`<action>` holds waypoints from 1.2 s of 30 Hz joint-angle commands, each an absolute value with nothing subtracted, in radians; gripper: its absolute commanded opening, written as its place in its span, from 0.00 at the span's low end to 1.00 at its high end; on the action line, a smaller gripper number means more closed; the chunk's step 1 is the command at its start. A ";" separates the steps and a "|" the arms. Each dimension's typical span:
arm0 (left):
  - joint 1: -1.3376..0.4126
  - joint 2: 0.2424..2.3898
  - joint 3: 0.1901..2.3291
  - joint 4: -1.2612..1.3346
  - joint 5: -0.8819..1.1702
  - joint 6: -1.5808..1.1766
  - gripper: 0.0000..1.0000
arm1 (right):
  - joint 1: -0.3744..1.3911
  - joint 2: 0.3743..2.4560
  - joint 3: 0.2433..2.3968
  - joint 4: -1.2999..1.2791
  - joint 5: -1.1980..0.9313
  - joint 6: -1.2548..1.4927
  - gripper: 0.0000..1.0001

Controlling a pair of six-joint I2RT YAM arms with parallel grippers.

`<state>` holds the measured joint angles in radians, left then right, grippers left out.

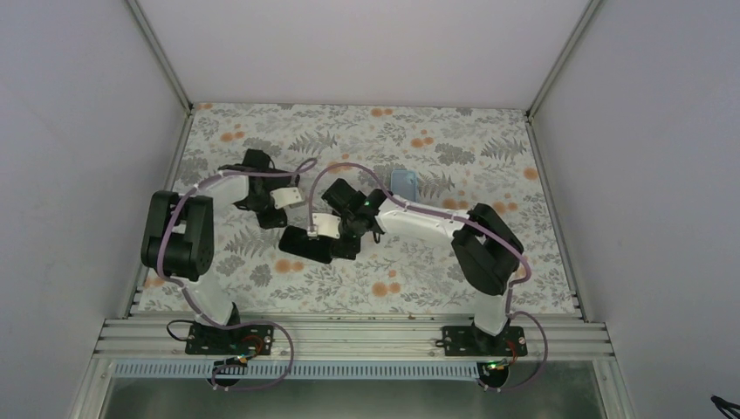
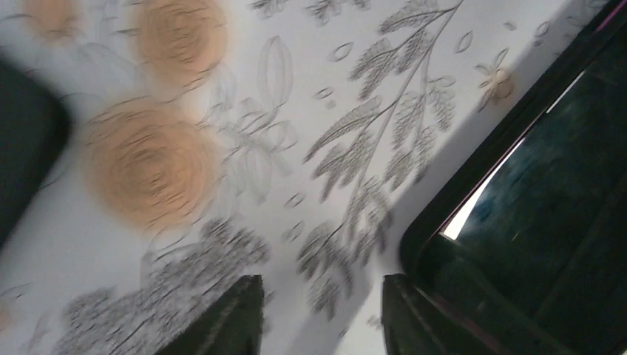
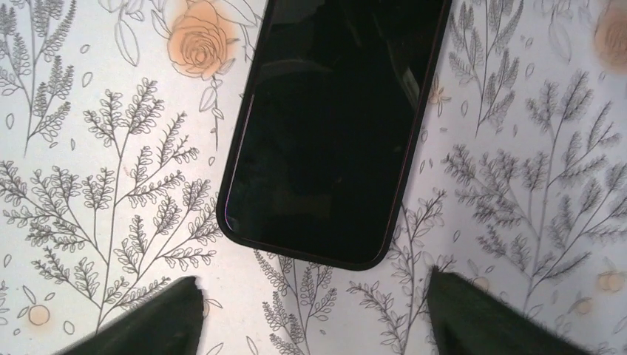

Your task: Take the phone out of the phone case

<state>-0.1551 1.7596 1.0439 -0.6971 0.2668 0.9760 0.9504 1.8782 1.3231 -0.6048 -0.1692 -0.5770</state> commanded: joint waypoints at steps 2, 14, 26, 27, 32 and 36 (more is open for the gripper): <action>-0.076 1.653 1.069 -0.662 0.221 0.953 0.66 | 0.973 1.929 1.417 -0.676 -0.140 -0.595 0.98; 0.073 1.550 1.068 -0.566 0.209 0.906 1.00 | 0.987 2.115 1.563 -0.665 -0.150 -0.547 1.00; 0.089 1.536 1.051 -0.544 0.243 0.855 1.00 | 1.009 2.154 1.637 -0.759 -0.203 -0.499 1.00; 0.090 1.532 1.046 -0.539 0.242 0.854 1.00 | 1.011 2.160 1.643 -0.759 -0.201 -0.493 1.00; 0.099 1.502 1.019 -0.513 0.247 0.837 1.00 | 1.011 2.168 1.632 -0.702 -0.112 -0.462 1.00; 0.108 1.487 1.011 -0.517 0.243 0.826 1.00 | 1.012 2.191 1.645 -0.711 -0.092 -0.453 1.00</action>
